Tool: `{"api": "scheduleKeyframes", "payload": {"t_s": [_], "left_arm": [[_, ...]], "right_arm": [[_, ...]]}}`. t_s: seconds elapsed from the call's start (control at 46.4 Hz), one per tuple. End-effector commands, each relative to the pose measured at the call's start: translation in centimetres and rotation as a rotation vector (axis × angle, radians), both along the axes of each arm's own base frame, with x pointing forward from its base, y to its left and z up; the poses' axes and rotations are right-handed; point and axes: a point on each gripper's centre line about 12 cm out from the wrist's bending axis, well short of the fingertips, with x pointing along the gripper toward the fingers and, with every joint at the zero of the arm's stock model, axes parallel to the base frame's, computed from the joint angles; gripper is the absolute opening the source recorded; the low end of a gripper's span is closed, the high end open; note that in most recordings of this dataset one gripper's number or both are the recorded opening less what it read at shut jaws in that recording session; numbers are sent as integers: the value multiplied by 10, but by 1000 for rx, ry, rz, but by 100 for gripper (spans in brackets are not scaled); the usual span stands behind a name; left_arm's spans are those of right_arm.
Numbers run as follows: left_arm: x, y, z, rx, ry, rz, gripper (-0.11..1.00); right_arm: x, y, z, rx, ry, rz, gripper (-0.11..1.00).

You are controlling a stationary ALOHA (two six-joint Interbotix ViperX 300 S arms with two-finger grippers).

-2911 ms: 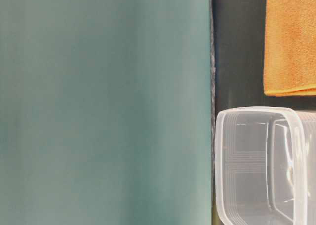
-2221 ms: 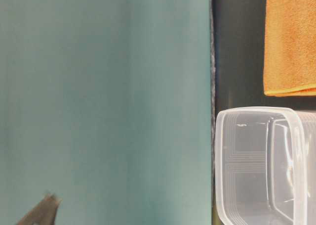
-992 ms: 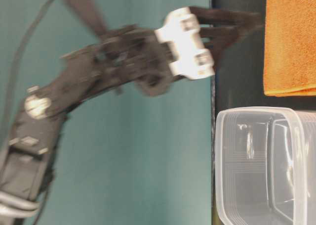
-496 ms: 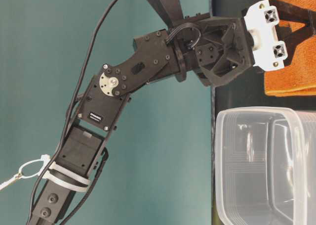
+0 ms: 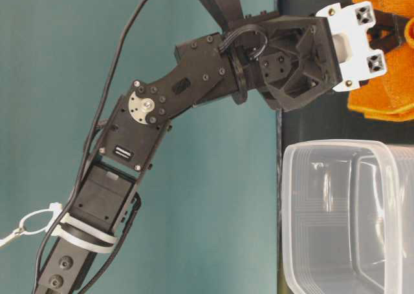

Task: Place the orange towel into the container with the left arm.
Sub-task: 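Lift the pinched towel and swing it left over the container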

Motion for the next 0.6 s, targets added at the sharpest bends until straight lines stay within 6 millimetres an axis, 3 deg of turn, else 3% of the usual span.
{"api": "scheduleKeyframes", "payload": {"t_s": [0.0,0.065,0.216,0.345,0.474,0.582], "left_arm": [[6,-3,31,3,-66,-7,6],[7,-4,50,5,-100,-11,6],[0,-5,117,9,-207,-17,6],[-25,-3,178,11,-279,-11,6],[-59,6,211,13,-277,11,6],[-86,8,216,14,-233,19,6]], "right_arm": [[1,0,3,1,-9,-2,75],[1,0,3,1,-6,-2,75],[1,0,2,0,-3,-2,75],[0,0,3,0,-12,-2,75],[-2,0,5,-4,-23,-2,75],[-3,0,5,-4,-29,-2,75]]}}
